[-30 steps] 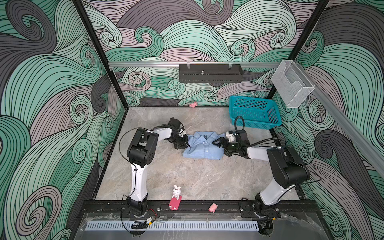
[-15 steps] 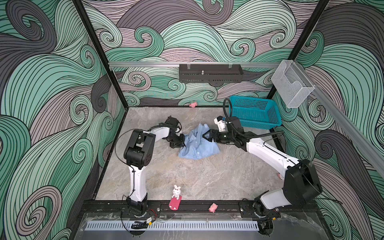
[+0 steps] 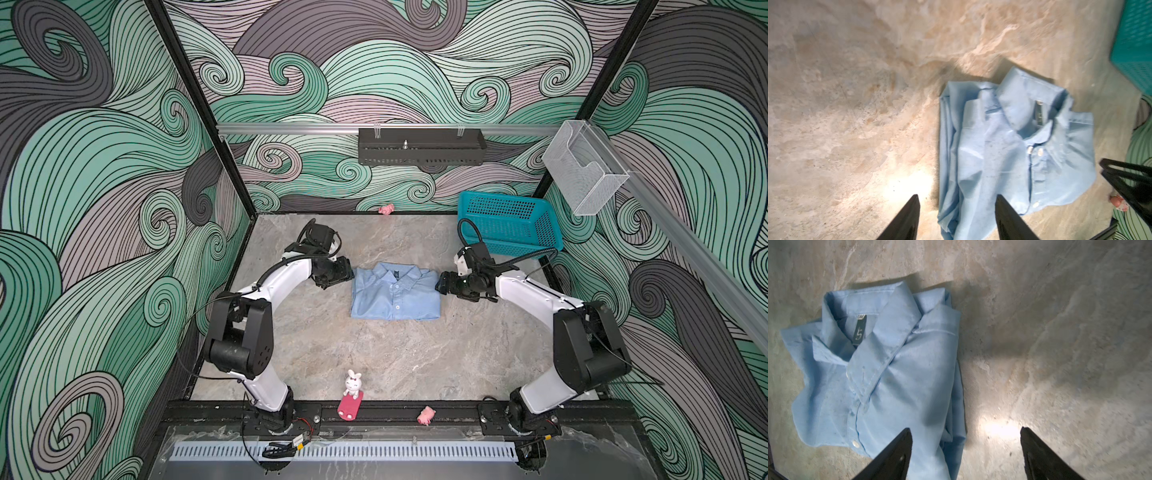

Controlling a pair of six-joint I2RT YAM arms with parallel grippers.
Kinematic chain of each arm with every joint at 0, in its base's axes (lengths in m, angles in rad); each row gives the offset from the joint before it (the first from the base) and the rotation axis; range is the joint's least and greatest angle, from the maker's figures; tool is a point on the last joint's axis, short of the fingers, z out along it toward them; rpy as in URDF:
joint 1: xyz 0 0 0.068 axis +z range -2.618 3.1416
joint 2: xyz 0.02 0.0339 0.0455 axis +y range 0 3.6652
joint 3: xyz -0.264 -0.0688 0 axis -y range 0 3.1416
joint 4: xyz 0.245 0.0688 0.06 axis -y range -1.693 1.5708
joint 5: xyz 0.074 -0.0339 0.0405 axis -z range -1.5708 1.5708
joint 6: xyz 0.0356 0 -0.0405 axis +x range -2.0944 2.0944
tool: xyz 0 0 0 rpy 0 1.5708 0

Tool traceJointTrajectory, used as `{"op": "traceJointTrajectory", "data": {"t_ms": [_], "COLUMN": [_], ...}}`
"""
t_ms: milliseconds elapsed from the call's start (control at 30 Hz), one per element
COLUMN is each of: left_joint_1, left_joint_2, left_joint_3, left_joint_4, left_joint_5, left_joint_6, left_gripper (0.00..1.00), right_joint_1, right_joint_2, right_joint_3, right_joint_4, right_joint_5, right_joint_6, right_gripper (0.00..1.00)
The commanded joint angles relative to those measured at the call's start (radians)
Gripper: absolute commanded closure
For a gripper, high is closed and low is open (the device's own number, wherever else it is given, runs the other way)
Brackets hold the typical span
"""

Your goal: Fold and stack the long sleeve shirts

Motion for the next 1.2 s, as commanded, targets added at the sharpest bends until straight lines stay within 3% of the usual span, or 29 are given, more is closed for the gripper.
{"op": "traceJointTrajectory", "data": {"t_ms": [0, 200, 333, 467, 600, 733, 900, 1133, 1167], "left_joint_1": [-0.004, -0.005, -0.003, -0.004, -0.001, 0.003, 0.024, 0.051, 0.054], "left_joint_2": [0.064, 0.259, 0.328, 0.322, 0.215, 0.134, 0.171, 0.273, 0.278], "left_joint_3": [0.05, 0.171, 0.231, 0.259, 0.187, 0.11, 0.104, 0.135, 0.141], "left_joint_4": [0.032, 0.024, 0.021, -0.033, -0.001, 0.028, 0.031, 0.096, 0.101], "left_joint_5": [0.137, 0.183, 0.18, 0.088, -0.006, -0.081, -0.1, -0.09, -0.086], "left_joint_6": [0.006, 0.007, 0.0, 0.019, 0.017, 0.001, -0.027, -0.034, -0.031], "left_gripper": [0.42, 0.53, 0.73, 1.0, 1.0, 1.0, 1.0, 1.0, 0.95], "right_joint_1": [-0.02, -0.041, -0.038, -0.029, 0.001, 0.033, 0.054, 0.054, 0.053], "right_joint_2": [0.094, 0.221, 0.269, 0.263, 0.209, 0.182, 0.229, 0.337, 0.345], "right_joint_3": [0.064, 0.143, 0.196, 0.217, 0.194, 0.174, 0.176, 0.233, 0.239], "right_joint_4": [0.039, 0.106, 0.135, 0.176, 0.24, 0.294, 0.367, 0.332, 0.323], "right_joint_5": [-0.069, -0.15, -0.198, -0.227, -0.2, -0.154, -0.11, 0.0, 0.014], "right_joint_6": [-0.009, -0.007, -0.012, -0.029, -0.084, -0.155, -0.19, -0.195, -0.194], "right_gripper": [0.22, 0.39, 0.66, 0.92, 0.99, 1.0, 1.0, 1.0, 1.0]}}
